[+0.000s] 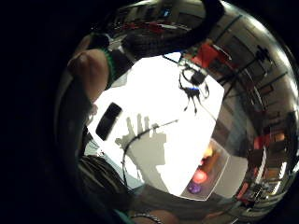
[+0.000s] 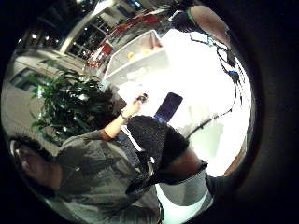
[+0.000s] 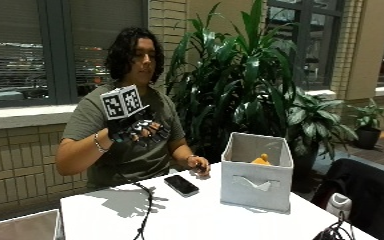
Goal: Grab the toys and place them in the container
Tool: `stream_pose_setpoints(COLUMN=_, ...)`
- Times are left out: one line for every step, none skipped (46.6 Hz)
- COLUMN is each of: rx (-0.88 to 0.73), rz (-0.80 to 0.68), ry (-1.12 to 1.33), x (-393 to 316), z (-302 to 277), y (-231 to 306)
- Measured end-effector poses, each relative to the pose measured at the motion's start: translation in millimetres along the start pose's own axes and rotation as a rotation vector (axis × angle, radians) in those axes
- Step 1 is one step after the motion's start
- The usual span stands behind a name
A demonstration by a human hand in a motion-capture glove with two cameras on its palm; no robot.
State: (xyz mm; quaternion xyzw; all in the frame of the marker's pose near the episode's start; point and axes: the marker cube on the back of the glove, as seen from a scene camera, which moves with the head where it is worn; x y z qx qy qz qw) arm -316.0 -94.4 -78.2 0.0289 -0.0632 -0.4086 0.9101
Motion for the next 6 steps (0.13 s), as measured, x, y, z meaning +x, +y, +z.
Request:
stream_pose_setpoints(rx=-0.005, rz=0.015, ry=0.006, x=2, z=3, y=6)
stream_pose_setpoints(rx=-0.010, rz=0.028, ry=0.013, x=4, z=6, y=11)
stream_pose_setpoints(rx=-0.016, rz=0.040, ry=0.020, x=5, z=9, y=17)
stream_pose_setpoints(rx=-0.022, rz=0.050, ry=0.027, x=6, z=11, y=21)
stream_pose_setpoints(rx=-0.026, rz=0.058, ry=0.032, x=7, z=13, y=25)
stream_pose_setpoints(rx=-0.029, rz=0.062, ry=0.035, x=7, z=14, y=27)
